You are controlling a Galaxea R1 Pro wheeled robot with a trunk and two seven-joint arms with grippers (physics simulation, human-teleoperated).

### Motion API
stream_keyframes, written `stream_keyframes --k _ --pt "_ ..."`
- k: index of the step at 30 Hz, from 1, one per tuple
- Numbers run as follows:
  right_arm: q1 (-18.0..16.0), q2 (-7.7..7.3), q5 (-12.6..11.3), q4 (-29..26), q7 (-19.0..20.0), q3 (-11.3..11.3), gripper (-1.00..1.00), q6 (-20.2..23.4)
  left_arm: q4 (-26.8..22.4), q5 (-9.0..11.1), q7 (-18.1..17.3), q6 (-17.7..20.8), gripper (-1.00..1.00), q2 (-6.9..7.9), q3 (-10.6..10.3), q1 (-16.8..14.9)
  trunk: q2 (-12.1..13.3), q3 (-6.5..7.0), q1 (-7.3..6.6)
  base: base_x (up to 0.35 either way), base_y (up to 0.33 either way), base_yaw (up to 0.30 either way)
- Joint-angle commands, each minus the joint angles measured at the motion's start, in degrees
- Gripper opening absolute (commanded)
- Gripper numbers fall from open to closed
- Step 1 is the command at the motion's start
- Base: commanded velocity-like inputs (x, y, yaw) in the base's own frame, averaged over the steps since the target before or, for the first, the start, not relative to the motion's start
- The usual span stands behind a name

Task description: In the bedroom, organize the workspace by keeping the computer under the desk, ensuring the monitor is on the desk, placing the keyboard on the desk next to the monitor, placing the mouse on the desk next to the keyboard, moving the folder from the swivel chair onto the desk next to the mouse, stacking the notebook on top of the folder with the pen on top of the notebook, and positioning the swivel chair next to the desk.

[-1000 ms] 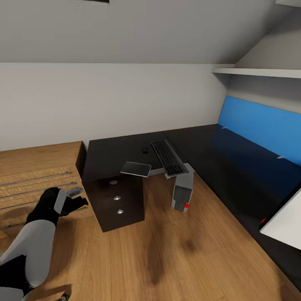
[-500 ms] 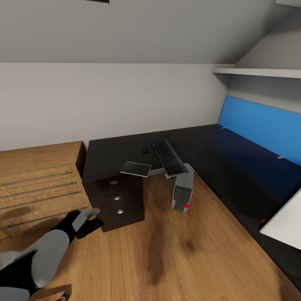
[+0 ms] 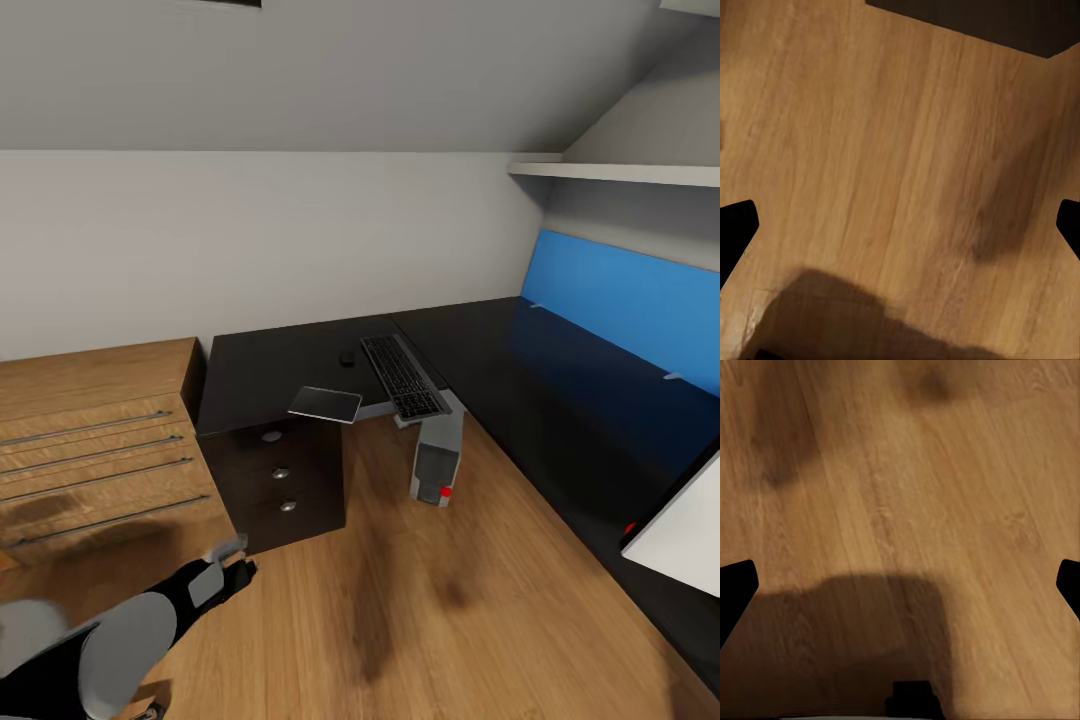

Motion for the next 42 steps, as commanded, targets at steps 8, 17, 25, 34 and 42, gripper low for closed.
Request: stream_keyframes --k 8,17,25,34,42 --pt "-0.03 0.26 -0.23 -6.49 -0.43 0.41 1.00 5.94 0.03 -1.87 0.18 -8.76 1.00 -1.46 -0.08 4.13 -0.02 -0.05 0.00 0.000 0.000 0.000" --pt "-0.05 0.84 -0.23 -12.55 -0.52 0.41 1.00 7.07 0.05 -15.92 4.55 -24.95 1.00 -5.08 -0.09 4.85 -0.02 -0.05 0.00 0.000 0.000 0.000" --pt "-0.07 0.88 -0.25 -13.96 -0.48 0.36 1.00 7.10 0.05 -21.86 11.29 -31.87 1.00 -6.42 -0.08 6.69 -0.02 -0.05 0.00 0.000 0.000 0.000" --pt "-0.07 0.90 -0.14 -14.35 -0.46 0.36 1.00 6.99 0.05 -22.26 0.12 -32.74 1.00 -3.96 -0.07 11.98 -0.02 -0.05 0.00 0.000 0.000 0.000" --pt "-0.11 0.93 -0.25 -18.25 -1.00 0.34 1.00 9.98 0.05 -22.20 -8.70 -38.52 1.00 -2.84 -0.05 23.60 -0.02 -0.05 0.00 0.000 0.000 0.000"
